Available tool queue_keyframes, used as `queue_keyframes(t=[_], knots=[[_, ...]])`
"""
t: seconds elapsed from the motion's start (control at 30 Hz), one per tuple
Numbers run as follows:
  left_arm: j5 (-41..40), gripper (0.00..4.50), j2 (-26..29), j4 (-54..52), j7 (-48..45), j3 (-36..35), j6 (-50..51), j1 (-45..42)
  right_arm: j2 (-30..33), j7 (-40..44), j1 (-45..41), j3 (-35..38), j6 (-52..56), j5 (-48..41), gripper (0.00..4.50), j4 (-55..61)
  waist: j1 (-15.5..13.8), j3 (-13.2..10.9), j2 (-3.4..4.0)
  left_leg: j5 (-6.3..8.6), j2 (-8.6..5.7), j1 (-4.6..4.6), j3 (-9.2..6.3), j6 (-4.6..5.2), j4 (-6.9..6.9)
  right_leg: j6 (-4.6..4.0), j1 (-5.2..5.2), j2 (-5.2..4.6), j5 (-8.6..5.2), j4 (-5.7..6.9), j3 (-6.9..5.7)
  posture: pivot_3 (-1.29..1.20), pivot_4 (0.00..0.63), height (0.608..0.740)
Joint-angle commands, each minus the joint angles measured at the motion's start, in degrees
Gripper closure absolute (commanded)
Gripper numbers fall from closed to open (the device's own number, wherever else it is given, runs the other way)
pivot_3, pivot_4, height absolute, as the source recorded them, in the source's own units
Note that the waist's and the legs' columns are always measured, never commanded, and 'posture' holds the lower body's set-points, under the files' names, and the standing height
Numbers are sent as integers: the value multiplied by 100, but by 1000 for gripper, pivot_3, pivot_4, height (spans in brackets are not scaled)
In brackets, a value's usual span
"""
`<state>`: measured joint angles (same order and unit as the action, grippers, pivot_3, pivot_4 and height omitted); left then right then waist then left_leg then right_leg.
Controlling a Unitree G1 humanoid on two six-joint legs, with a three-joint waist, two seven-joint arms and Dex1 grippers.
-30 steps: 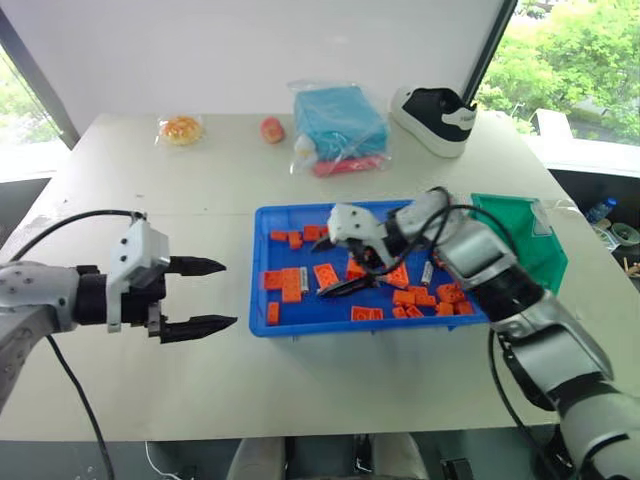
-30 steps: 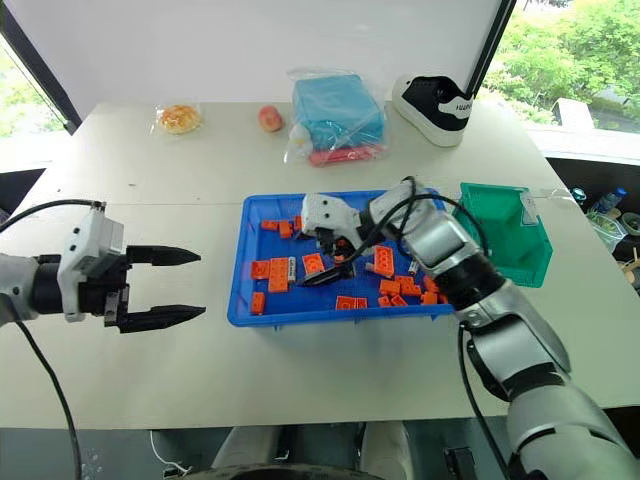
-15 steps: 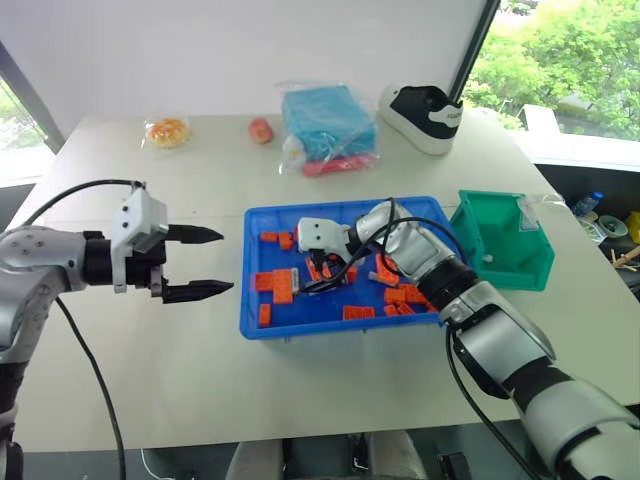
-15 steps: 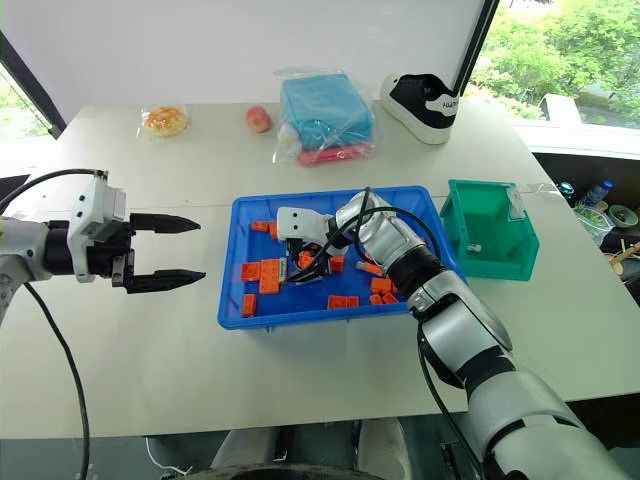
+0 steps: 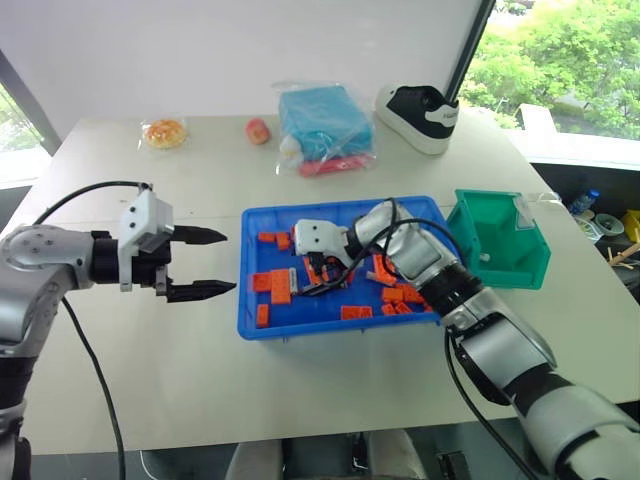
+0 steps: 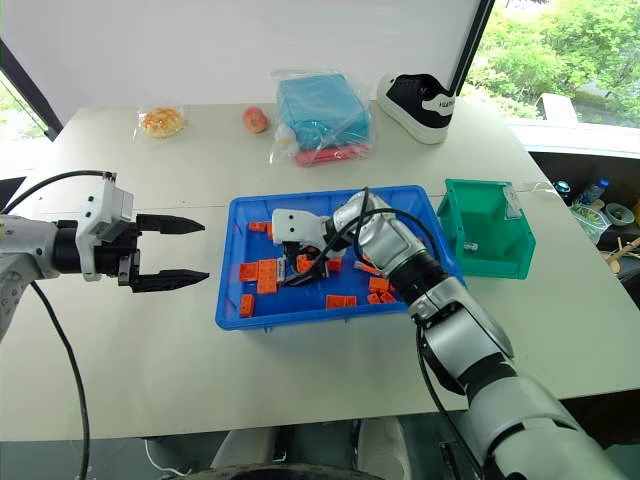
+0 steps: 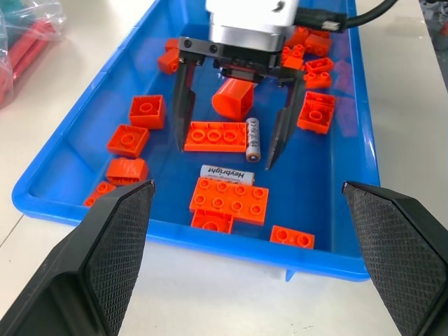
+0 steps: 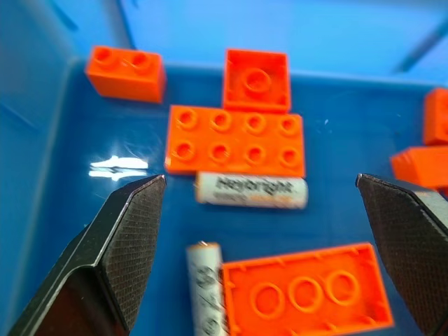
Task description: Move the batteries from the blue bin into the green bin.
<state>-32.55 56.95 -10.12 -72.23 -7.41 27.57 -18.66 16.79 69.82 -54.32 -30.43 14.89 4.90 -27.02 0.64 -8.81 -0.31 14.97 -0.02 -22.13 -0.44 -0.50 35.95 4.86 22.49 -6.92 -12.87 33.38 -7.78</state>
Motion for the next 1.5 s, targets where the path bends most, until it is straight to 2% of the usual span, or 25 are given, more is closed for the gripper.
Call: queue_keyframes(t=[0.03, 0.3, 0.37, 0.5, 0.73, 0.83, 0.9, 1.03, 1.17, 1.3, 1.5], knots=[[44, 0, -39, -22, -13, 18, -83, -181, -120, -139, -30, 31, -60, 110, 39, -70, 3, 0, -1, 0, 0, 0, 0, 0, 0, 0, 1, 0, 0, 0, 0, 0, 150, 725], [63, 0, -83, -9, -22, 42, -44, -308, -396, -352, -191, 33, -340, 361, 39, -838, 13, 3, -4, -1, -4, 2, 3, 0, 1, 0, -11, 2, 0, 6, 6, 0, 150, 725], [59, 0, -84, -26, -17, 43, -42, -314, -414, -302, -175, 61, -353, 338, 540, -822, 11, 3, -4, -1, -3, 8, 3, 0, 0, 0, -12, 4, 0, 7, 8, 0, 150, 725], [46, 0, -83, -31, -23, 47, -29, -327, -402, -195, -87, 140, -194, 227, 2252, -497, 7, 3, -4, -1, -2, 9, 2, 0, 1, 0, -10, 5, 0, 8, 12, 0, 150, 725], [25, 0, -150, -79, -27, 106, 5, -306, 28, -144, 122, 862, 1094, -322, 2259, 1410, 1, 3, -4, -1, 0, 7, 4, 0, 3, 0, -11, 5, 0, 35, 19, 0, 150, 725], [20, 0, -199, -71, -19, 118, 16, -304, 722, -391, 54, 1759, 1929, -627, 2259, 2286, -37, 2, -4, -1, 0, 4, 0, 0, 8, 0, -8, 5, 0, 31, 22, 0, 150, 725], [58, 0, -252, -23, -12, 156, -20, -312, 1407, -564, 108, 2324, 2273, -658, 2259, 2499, -131, 1, -2, 0, -1, 6, -4, -1, 13, 0, -1, 5, 0, 4, 21, 0, 150, 725], [108, 0, -366, 54, -11, 247, -70, -386, 2792, -614, 713, 2853, 2216, -569, 2259, 2491, -196, 11, -17, 2, -11, -2, 4, -2, 14, -13, -3, 5, -16, -17, 36, 0, 150, 725], [162, 0, -485, 162, -35, 351, -116, -535, 3730, -808, 1219, 3080, 1694, -366, 2259, 1935, -139, 16, -24, 3, -10, -3, 16, 2, 9, -11, -11, 4, -14, -16, 44, 0, 150, 725], [237, 0, -571, 272, -88, 453, -196, -662, 4099, -1193, 1445, 3072, 1159, -147, 2259, 1304, -58, 9, -10, 1, -10, 5, 41, 5, 2, 6, -2, 9, -3, -2, 65, 0, 150, 725], [299, 0, -658, 367, -102, 529, -247, -787, 4204, -1630, 1585, 3040, 683, 26, 2259, 858, -2, 10, -11, 1, 2, 11, 43, 5, 1, 7, -7, 13, -3, -2, 68, 0, 150, 725]])
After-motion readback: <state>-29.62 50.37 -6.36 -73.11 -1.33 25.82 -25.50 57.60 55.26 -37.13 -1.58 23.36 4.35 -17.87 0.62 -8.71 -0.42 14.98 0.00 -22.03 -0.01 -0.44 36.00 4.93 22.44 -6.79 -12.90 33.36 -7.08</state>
